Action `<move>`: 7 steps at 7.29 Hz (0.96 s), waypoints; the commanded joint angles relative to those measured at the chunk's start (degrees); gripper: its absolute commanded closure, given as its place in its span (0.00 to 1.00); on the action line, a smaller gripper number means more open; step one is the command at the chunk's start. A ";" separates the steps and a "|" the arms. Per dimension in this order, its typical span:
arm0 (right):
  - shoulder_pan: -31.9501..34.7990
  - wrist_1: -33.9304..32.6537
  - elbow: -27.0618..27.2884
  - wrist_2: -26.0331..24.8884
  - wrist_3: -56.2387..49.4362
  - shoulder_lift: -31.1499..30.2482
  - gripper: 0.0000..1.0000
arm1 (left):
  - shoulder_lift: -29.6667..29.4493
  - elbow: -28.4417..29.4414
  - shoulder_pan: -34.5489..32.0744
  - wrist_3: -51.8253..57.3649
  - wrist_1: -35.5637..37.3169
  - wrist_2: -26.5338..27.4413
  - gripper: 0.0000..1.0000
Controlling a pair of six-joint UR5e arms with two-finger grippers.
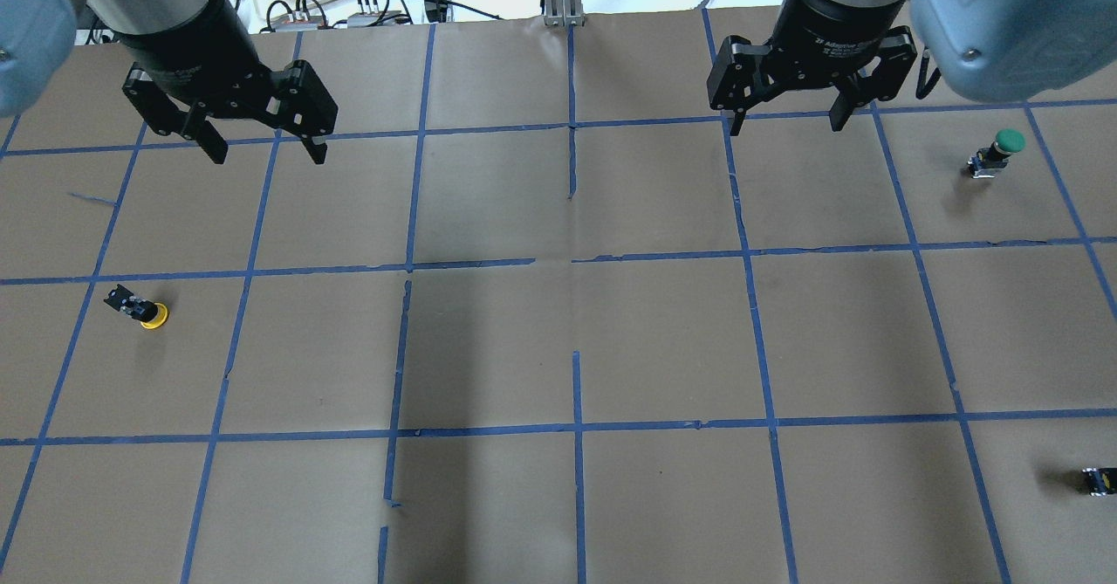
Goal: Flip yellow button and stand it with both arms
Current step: 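Move the left gripper toward the yellow-capped button lying on the table, then lower the left gripper over the yellow button and close on its base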
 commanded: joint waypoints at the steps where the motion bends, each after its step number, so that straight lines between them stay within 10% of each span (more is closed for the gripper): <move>1: -0.01 0.16 0.04 -0.03 -0.16 -0.07 0.00 | -1.67 -2.26 9.09 16.52 1.69 0.24 0.00; 7: 0.51 0.25 0.21 0.06 -0.34 -0.25 0.00 | -7.01 -20.09 25.89 41.77 32.66 -5.08 0.00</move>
